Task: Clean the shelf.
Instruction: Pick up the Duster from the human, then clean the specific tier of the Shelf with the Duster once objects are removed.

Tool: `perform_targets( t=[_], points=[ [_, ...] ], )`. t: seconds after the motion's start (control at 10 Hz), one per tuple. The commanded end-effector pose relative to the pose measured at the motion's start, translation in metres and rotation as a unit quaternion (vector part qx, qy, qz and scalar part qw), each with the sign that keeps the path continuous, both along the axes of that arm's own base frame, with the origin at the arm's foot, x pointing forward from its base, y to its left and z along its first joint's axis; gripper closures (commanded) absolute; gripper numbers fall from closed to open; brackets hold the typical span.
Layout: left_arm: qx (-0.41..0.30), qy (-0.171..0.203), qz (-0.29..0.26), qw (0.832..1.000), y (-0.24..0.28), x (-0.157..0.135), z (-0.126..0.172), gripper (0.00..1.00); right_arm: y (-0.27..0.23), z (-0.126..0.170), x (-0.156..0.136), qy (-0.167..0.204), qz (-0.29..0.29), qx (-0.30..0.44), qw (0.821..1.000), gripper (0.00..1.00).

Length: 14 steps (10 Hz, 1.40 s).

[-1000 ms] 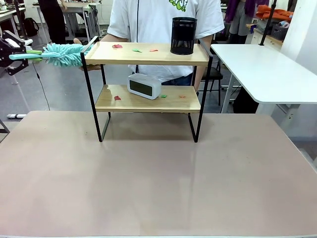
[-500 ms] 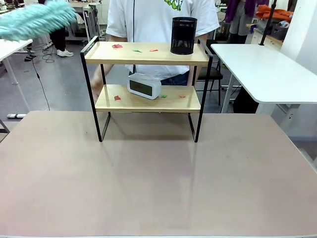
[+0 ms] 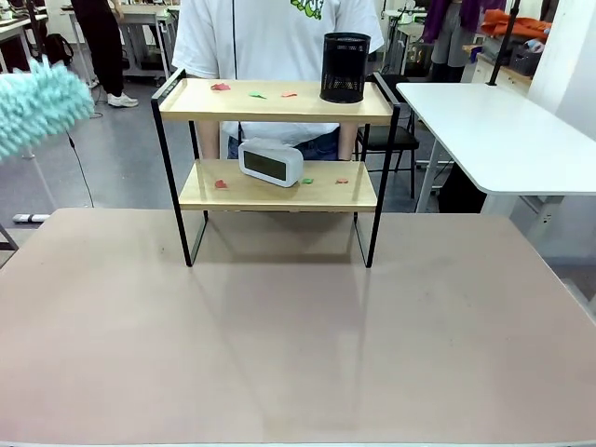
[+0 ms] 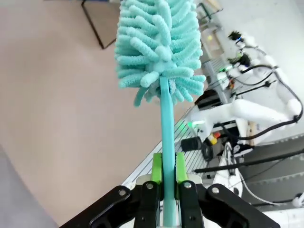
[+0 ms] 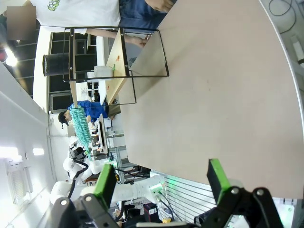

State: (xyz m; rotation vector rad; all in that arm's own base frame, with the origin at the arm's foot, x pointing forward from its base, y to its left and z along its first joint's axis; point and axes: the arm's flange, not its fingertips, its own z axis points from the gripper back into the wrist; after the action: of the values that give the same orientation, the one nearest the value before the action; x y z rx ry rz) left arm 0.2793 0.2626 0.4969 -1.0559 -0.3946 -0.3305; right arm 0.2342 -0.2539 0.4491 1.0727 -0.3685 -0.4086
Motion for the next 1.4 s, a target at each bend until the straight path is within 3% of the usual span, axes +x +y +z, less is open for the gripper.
perform_targets(
  t=[0.0, 0.2, 0.3, 1.3],
  points=[
    [-0.001, 0.009, -0.014, 1.0, -0.005, 0.006, -0.017, 1.0, -0.002, 0.001, -0.002, -0.009, 0.009, -0.007, 1.0, 0.0],
    [-0.014, 0.059, -0.026, 0.998, -0.021, 0.023, -0.038, 1.0, -0.002, 0.001, -0.002, -0.009, 0.009, -0.007, 1.0, 0.0],
    [0.002, 0.022, -0.015, 1.0, -0.005, 0.007, -0.024, 1.0, -0.002, 0.001, -0.002, -0.009, 0.009, -0.007, 1.0, 0.0],
    [0.002, 0.022, -0.015, 1.0, -0.005, 0.007, -0.024, 1.0, -0.002, 0.001, -0.002, -0.009, 0.009, -0.007, 1.0, 0.0]
  ],
)
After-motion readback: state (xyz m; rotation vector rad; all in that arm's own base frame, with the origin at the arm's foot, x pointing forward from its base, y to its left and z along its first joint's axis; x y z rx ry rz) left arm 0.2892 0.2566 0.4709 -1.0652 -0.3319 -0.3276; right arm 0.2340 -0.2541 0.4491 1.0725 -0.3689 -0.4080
